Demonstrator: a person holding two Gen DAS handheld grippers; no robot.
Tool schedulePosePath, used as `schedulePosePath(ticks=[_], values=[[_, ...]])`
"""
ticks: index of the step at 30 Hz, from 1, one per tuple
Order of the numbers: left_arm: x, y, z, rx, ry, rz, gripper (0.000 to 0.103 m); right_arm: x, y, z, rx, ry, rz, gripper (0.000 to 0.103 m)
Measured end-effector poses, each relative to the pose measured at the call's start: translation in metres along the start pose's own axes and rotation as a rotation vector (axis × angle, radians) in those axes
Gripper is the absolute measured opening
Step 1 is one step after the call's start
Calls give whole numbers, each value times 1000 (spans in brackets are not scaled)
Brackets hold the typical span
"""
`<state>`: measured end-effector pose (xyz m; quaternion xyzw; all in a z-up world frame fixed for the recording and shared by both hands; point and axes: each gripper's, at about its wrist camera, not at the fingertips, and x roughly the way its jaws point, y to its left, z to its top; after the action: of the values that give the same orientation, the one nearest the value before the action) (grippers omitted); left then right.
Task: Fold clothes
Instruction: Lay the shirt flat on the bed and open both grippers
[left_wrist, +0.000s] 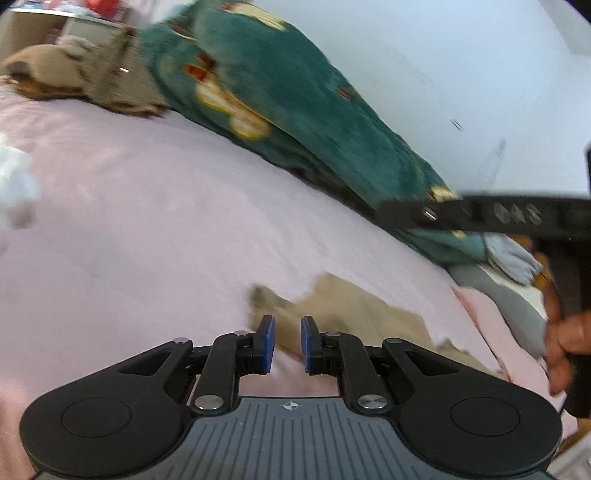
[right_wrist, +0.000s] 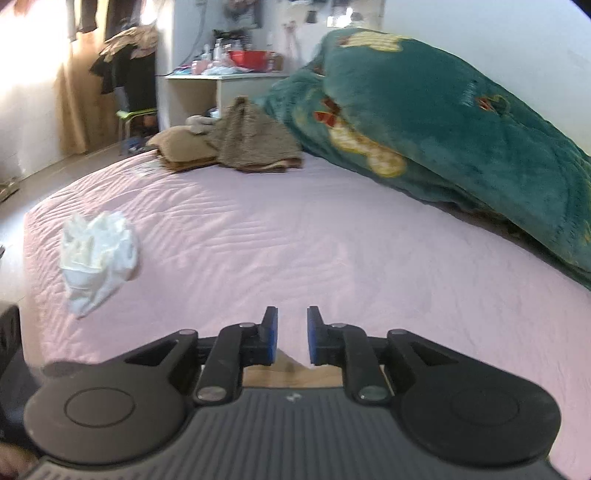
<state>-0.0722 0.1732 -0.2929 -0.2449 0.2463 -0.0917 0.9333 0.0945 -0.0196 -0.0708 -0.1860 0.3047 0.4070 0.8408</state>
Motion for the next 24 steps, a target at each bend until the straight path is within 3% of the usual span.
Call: schedulePosePath(ticks=[5, 8, 11, 19, 24], values=[[-8, 0, 12, 32, -9, 0, 18, -28, -22, -20, 57, 0, -74, 33], [-3, -20, 19, 95, 5, -29, 18, -47, -41, -36, 104, 0, -130, 38], [12, -44, 19, 171, 43, -48, 25, -66, -59, -53, 151, -1, -186, 46], [66, -113, 3, 372, 152, 12, 36, -125, -138, -173, 387, 30, -317, 56], [102, -145, 26, 482, 163, 55, 41, -145, -185, -240, 534, 38, -372, 59]])
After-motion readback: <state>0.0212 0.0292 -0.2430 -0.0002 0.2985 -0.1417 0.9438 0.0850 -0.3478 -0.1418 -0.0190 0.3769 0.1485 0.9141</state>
